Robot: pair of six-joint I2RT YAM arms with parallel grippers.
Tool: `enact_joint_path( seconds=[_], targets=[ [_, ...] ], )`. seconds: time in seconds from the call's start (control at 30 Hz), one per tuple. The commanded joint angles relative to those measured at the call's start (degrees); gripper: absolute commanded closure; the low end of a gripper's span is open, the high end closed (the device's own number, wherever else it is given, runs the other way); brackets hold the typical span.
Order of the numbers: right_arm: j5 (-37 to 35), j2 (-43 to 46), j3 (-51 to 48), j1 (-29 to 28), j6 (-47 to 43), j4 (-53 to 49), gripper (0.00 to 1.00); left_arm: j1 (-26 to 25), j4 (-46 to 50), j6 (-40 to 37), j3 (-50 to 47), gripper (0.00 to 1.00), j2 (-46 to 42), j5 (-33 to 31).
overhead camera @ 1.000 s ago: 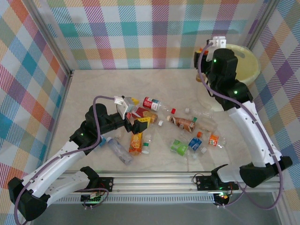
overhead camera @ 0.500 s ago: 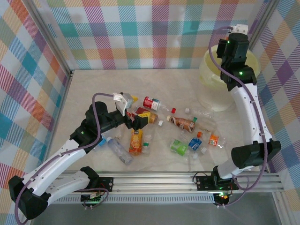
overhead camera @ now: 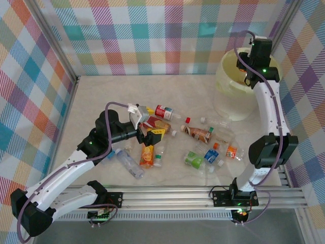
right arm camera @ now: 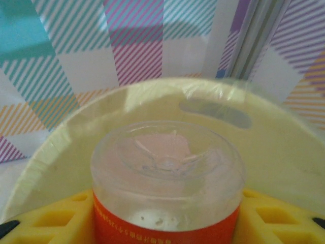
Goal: Put the plastic bottles in the bin
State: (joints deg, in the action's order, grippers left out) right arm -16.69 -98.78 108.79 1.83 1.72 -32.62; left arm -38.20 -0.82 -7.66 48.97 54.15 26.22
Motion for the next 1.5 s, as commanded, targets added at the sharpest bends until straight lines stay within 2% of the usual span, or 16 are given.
enact_joint_path(
  seconds=[0.0,0.2,0.53,0.73,0.9,1.13,1.47],
  targets=[
    [6.8,-3.2,3.1,1.7,2.5,-5.2,0.45,-0.8,1.6,-3.6,0.9,0.00,-0.5,2.9],
    [10.1,-10.0,9.5,3.5,3.8,-12.4,0.45,-0.8,1.6,-5.2,0.0,0.00,-0.4,3.0],
    [14.0,-22.1,25.5,4.7,6.1,-27.2,0.43,-0.8,3.9,-7.0,0.7,0.00,1.8,3.7],
    [14.5,-24.1,26.9,4.7,6.8,-29.3,0.40,-0.8,4.4,-7.4,0.7,0.00,1.7,3.3],
    [14.8,-24.2,26.6,4.7,6.9,-29.8,0.32,-0.8,4.7,-7.7,0.8,0.00,1.4,3.0],
    [18.8,-23.4,26.3,4.7,6.3,-29.6,0.15,-0.8,4.8,-7.7,0.8,0.00,1.4,2.5],
    [24.1,-21.9,25.1,2.1,0.0,-31.0,0.11,-0.8,4.8,-7.5,0.8,0.00,1.4,2.0]
  ],
)
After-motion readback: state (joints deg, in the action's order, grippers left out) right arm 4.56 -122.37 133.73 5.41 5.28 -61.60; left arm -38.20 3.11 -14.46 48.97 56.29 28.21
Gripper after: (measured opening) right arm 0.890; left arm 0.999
